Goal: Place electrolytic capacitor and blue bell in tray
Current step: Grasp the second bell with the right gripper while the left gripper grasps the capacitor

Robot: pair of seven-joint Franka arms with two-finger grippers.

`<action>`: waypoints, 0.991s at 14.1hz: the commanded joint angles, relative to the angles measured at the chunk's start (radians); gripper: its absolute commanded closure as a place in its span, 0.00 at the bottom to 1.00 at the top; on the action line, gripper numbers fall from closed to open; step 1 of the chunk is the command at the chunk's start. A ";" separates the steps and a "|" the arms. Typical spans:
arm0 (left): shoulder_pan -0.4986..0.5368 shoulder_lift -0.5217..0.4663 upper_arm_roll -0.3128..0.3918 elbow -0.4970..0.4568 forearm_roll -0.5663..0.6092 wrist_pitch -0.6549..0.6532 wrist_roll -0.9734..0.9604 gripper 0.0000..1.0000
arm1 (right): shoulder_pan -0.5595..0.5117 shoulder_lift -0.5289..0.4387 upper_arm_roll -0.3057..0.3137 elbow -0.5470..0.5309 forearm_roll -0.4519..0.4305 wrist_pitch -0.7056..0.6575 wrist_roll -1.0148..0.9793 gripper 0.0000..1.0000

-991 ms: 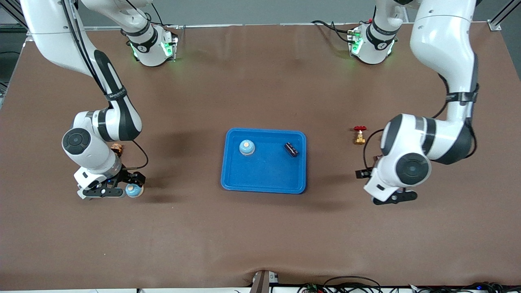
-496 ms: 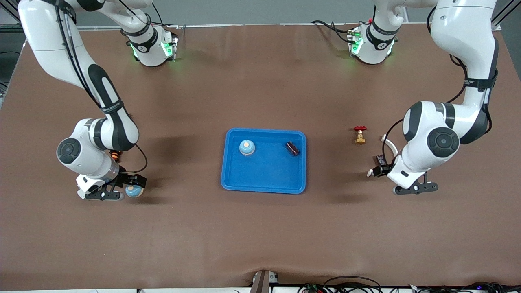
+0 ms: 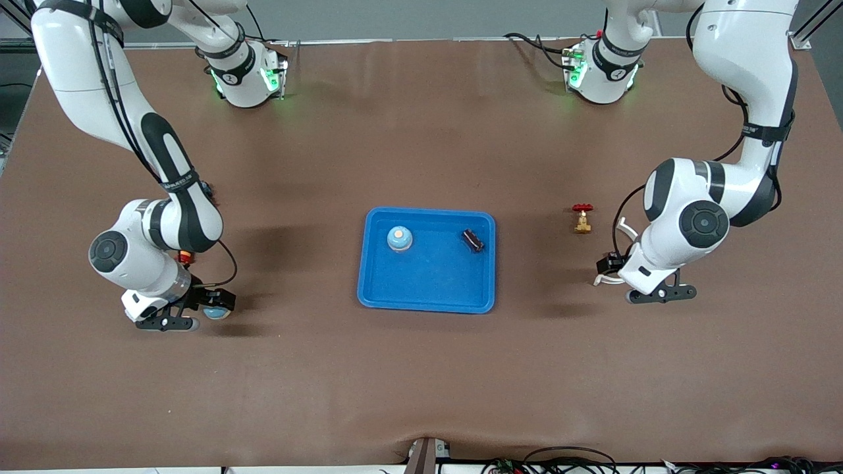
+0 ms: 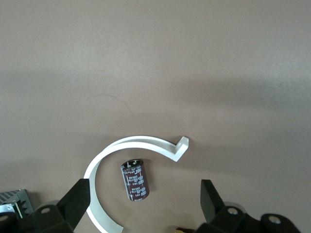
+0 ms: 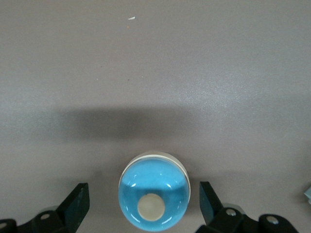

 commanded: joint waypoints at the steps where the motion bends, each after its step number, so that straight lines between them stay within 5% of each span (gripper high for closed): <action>1: 0.012 0.014 -0.007 -0.022 -0.044 0.019 -0.003 0.00 | -0.022 0.030 0.017 0.031 0.016 -0.004 -0.032 0.00; 11: 0.023 0.079 -0.004 -0.023 -0.085 0.016 -0.022 0.00 | -0.023 0.052 0.014 0.040 -0.007 -0.012 -0.058 0.05; 13: 0.023 0.092 -0.004 -0.025 -0.085 0.013 -0.023 0.00 | -0.033 0.050 0.014 0.039 -0.004 -0.018 -0.058 0.61; 14: 0.021 0.095 -0.002 -0.031 -0.085 0.013 -0.023 0.00 | -0.033 0.050 0.014 0.039 -0.004 -0.018 -0.057 0.97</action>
